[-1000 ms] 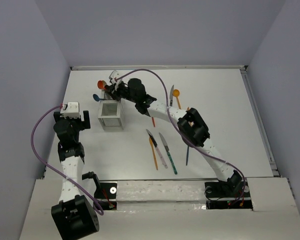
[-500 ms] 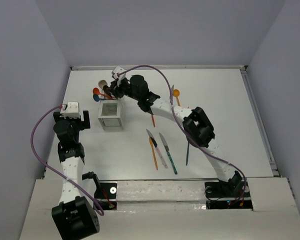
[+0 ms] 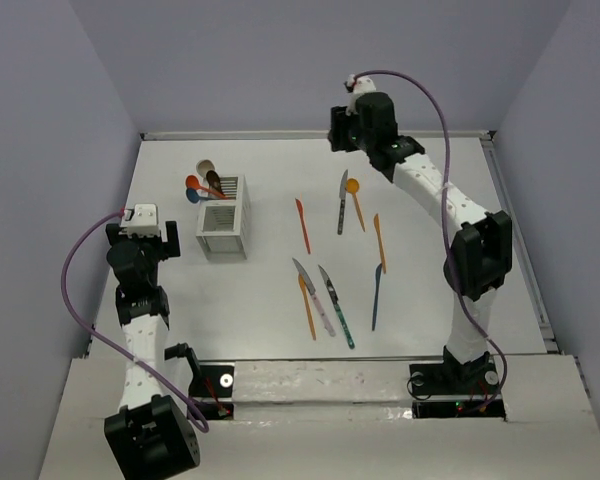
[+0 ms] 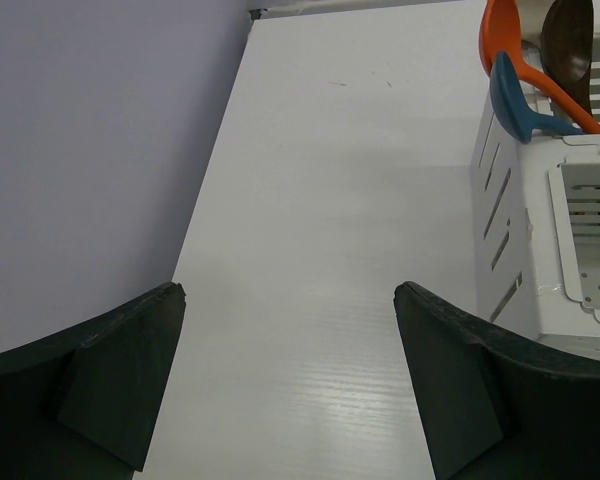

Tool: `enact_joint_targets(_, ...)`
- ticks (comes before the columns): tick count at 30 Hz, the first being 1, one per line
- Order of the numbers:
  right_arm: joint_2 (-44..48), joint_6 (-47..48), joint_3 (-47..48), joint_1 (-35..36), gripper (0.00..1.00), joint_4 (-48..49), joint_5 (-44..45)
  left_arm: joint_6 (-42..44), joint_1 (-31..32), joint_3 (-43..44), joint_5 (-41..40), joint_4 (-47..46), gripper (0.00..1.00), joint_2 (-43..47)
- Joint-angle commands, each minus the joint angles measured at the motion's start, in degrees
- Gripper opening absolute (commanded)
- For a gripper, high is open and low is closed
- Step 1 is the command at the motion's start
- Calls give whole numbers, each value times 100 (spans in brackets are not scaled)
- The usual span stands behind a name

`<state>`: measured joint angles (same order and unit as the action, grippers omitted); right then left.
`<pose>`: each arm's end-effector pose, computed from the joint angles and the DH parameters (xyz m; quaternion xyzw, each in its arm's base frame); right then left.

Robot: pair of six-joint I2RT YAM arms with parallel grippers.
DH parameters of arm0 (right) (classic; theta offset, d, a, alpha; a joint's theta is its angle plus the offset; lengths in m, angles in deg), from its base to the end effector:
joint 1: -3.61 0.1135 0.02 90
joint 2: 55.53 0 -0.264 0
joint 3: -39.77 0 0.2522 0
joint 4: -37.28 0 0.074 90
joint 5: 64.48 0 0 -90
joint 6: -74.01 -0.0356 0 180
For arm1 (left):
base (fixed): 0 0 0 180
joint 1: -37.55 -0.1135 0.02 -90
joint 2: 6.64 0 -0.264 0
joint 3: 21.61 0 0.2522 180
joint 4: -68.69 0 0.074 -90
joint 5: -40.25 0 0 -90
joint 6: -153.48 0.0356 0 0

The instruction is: Sort the eating utensils into containers

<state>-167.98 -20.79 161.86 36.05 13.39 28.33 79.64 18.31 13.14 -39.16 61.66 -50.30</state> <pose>0.4024 0.2537 0.3728 -0.1739 0.7699 0.1776 0.5878 0.1788 0.0555 0.2531 0.0449 0.7170 0.1473 0.6798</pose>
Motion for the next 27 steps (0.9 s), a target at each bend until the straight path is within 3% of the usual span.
enact_joint_targets(1, -374, -522, -628, -1116, 61, -1992, 88, -26, -35, -78, -118, -355, 99, 103)
enact_joint_targets(4, -436, -382, -962, -1223, 69, -2046, 246, -34, -35, -69, -250, -372, 99, 95)
enact_joint_targets(9, -603, -258, -1174, -1223, 71, -2037, 308, -52, -35, -78, -444, -416, 99, 77)
enact_joint_targets(16, -753, -311, -1209, -1223, 62, -1940, -228, -52, -35, -95, -453, -425, 99, 147)
enact_joint_targets(20, -901, -285, -1166, -1223, 60, -1861, -141, -43, -35, -96, -452, -425, 99, 156)
enact_joint_targets(23, -1182, -276, -999, -1223, 54, -1878, 246, -52, -35, -104, -470, -425, 99, 165)
enact_joint_targets(27, -1472, -285, -832, -1162, 44, -1905, 141, -52, -35, -104, -470, -434, 99, 165)
